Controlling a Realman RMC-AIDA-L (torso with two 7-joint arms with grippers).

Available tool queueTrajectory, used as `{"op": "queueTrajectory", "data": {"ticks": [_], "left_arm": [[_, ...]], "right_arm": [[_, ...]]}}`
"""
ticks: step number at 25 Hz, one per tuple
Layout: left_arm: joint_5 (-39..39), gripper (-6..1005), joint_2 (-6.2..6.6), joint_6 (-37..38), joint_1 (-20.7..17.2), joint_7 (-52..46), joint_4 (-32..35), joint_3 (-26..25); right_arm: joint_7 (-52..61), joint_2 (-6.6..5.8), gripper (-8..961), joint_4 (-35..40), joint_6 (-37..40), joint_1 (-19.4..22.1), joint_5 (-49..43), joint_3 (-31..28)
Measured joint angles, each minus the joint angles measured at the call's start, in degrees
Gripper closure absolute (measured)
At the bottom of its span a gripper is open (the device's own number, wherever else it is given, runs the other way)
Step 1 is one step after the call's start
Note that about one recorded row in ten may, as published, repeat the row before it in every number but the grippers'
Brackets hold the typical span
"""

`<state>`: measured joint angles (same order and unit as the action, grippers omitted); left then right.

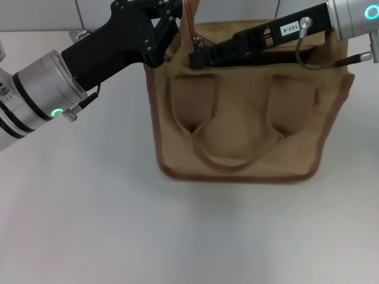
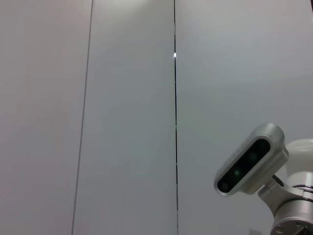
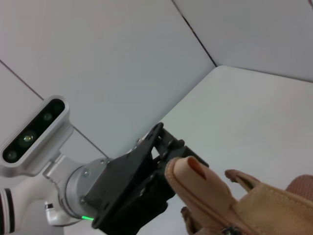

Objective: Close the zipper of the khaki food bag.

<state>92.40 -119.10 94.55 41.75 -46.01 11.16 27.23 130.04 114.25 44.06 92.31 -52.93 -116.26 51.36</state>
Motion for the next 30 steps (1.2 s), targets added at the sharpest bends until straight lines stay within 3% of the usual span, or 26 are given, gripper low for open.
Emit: {"op": "queueTrajectory", "data": {"ticks": [4,9,20,30], "left_arm": [[-0.07,940,0.01,0.25,-0.24,-0.02,-0.04,0.07],[-0.08,938,0.1,0.48,-0.39,-0.1,-0.71,-0.17],[-0.48,933,0.09,0.55,-0.65,-0.15,-0.81,-0.15],[-3.14,929,0.39,0.3,-2.04,-0.68,-0.31,-0.13]], "right_arm": [[-0.23,0.39,573,0.21,-1.14,0.3,-0.02,0.05],[-0.91,0.9,787,0.46,-1.58,0.39,-0.05,0.07],[-0.12,1.78,949,5.81,-1.74,3.52,-0.6,0.14],[6.34,2.46,950,19.31,-0.85,12.74,-6.13,-0.51]]}}
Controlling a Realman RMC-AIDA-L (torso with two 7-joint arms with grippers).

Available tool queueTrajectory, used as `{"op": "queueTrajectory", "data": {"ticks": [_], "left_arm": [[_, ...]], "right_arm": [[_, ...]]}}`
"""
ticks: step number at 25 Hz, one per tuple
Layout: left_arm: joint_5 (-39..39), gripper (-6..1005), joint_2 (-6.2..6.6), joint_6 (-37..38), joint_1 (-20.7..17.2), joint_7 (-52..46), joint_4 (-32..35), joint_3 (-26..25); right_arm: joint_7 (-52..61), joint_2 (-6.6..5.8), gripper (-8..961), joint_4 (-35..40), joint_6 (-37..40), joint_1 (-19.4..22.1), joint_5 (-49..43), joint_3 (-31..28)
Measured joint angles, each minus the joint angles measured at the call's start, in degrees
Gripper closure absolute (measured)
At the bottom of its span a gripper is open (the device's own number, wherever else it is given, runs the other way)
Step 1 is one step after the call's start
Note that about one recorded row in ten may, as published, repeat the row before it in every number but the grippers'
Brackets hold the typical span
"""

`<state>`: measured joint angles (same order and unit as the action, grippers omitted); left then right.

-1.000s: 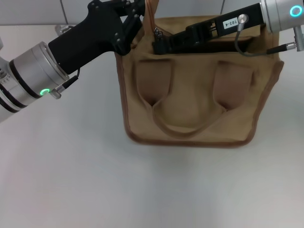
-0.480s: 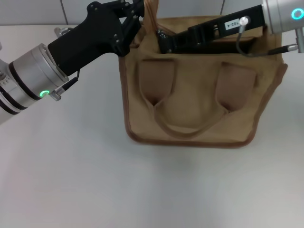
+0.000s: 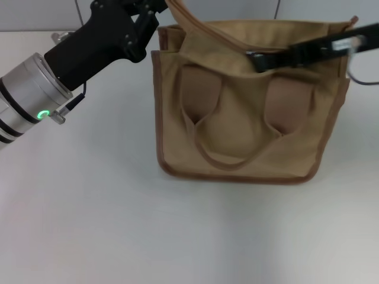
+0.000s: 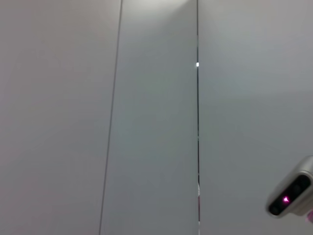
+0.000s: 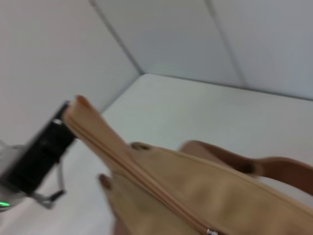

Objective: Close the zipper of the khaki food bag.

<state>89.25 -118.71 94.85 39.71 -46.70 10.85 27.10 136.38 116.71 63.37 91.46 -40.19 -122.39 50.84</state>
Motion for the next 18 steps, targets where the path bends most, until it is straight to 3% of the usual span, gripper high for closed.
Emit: {"op": "queueTrajectory", "data": {"ticks": [6,13,18], "left_arm": [[-0.67,926,0.17,-0.13,-0.74,-0.07,0.31,-0.52],[-0.76,923,0.22,-0.41,-1.61,-1.14,1.27,-0.69],[-1.04,921,0.26,-0.46,-1.96,-1.47,1.56,-0.77]], "right_arm": [[2.31,-0.33,950,7.19,1.03,6.18,-1.21,-3.2],[1.05,-0.45,944,7.85,4.63,7.56,-2.1,-9.43],[-3.36,-0.64,938,6.23,7.37,8.07,2.19,-12.64]]}}
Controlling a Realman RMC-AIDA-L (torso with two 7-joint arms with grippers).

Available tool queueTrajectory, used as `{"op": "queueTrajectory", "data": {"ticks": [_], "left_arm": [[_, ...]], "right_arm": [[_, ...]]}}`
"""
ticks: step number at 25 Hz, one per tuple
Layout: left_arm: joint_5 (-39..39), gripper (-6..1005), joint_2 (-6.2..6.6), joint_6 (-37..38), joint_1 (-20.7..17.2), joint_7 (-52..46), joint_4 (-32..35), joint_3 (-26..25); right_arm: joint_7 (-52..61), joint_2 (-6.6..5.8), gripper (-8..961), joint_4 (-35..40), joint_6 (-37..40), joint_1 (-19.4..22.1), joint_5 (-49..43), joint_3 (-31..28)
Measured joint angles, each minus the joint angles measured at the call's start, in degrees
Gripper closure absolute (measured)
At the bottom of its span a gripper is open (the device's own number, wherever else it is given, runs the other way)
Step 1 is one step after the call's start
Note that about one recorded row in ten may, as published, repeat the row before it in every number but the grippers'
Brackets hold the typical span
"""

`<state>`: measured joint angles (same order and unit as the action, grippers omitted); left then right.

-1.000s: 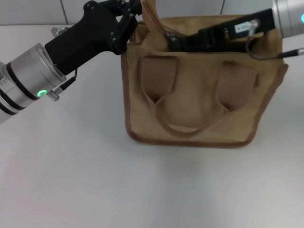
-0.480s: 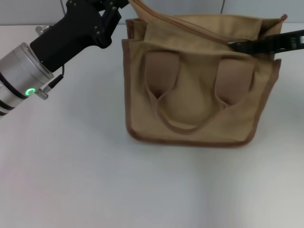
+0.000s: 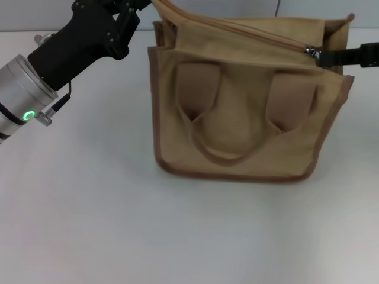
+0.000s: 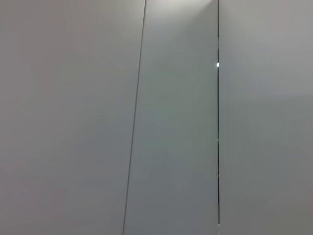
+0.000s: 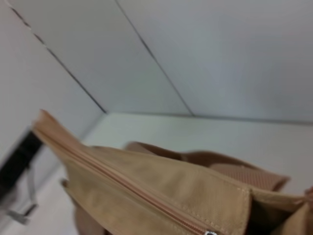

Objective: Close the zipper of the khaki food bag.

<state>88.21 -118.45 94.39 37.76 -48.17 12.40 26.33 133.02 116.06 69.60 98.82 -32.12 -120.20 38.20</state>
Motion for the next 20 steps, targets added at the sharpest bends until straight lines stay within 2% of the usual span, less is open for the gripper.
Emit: {"op": "queueTrajectory", "data": {"ticks": [3,6,7,10,13,15,16,18,20], "left_arm": [[-0.14,920,0.01,-0.01,-0.25,-0.15,0.02,-0.03],[-0.14,919,0.01,0.0,-1.07,-0.17,0.02,-0.03],[-0.14,918,0.01,0.0,-1.07,-0.17,0.02,-0.03],[-0.13,917,-0.04,0.03,-1.55,-0.18,0.02,-0.02],[-0.09,916,-0.09,0.21,-1.74,-0.18,-0.01,0.07],[-0.04,915,-0.1,0.19,-1.74,-0.27,-0.04,0.28],[0.13,914,-0.1,0.1,-1.74,-0.67,-0.05,0.48],[0.25,913,-0.1,0.08,-1.73,-0.87,-0.03,0.52],[0.55,912,-0.01,0.05,-1.68,-1.63,0.17,0.63]], "right_arm": [[-3.33,-0.34,934,-2.1,1.16,0.6,3.57,-1.47],[-11.87,-1.59,930,-8.4,5.05,2.49,13.65,-4.22],[-11.87,-1.59,903,-8.4,5.05,2.49,13.65,-4.22],[-21.28,-3.05,821,-15.8,11.16,4.71,22.21,-5.81],[-31.21,-4.51,740,-23.64,18.42,5.7,25.15,-5.85],[-37.67,-5.11,643,-27.89,21.48,6.1,23.95,-5.66],[-44.91,-5.32,594,-31.54,22.96,6.81,21.33,-5.28],[-48.58,-5.28,497,-32.94,23.39,7.17,19.8,-5.17],[-61.77,-3.69,271,-36.5,23.35,8.43,12.54,-5.14]]}}
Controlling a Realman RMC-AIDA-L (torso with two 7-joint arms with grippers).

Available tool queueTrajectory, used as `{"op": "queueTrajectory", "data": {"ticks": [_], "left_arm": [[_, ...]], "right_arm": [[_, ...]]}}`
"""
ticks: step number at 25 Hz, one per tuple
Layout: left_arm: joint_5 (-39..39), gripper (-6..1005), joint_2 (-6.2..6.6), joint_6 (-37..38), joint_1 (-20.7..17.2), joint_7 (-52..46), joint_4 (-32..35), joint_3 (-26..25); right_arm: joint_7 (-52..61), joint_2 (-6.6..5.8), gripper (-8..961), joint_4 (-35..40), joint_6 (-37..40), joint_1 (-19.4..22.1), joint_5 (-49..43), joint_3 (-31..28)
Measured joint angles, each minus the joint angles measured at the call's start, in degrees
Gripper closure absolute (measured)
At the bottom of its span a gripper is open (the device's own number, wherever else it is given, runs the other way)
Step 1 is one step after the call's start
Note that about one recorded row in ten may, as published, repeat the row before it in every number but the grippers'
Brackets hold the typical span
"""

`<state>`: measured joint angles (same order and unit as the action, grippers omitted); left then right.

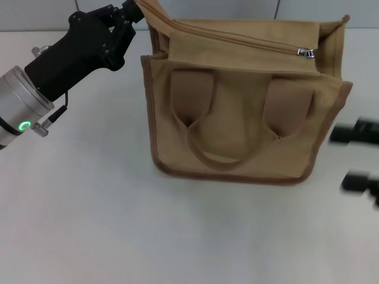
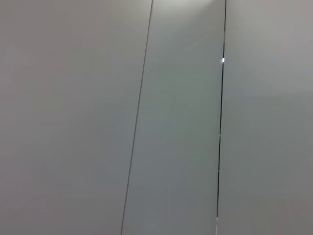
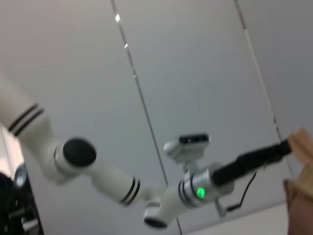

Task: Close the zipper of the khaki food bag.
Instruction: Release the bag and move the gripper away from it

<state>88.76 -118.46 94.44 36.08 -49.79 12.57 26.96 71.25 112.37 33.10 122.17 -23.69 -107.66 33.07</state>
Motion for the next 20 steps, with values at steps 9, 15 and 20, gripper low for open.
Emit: {"op": "queueTrajectory", "data": {"ticks": [9,15,20], "left_arm": [[0.14,909,0.06,-1.8,-0.05,-0.66,0.09,0.12],[-0.05,906,-0.01,-1.98,-0.35,-0.71,0.09,-0.08],[-0.16,904,-0.13,-2.12,-1.12,-0.73,0.06,-0.34]], "right_arm": [[-12.08,5.18,223,-2.24,-9.56,1.94,-13.47,-0.06],[-12.64,5.22,223,-3.25,-10.64,1.59,-13.65,-0.07],[-12.7,5.32,223,-3.46,-11.66,1.2,-13.68,-0.03]]}}
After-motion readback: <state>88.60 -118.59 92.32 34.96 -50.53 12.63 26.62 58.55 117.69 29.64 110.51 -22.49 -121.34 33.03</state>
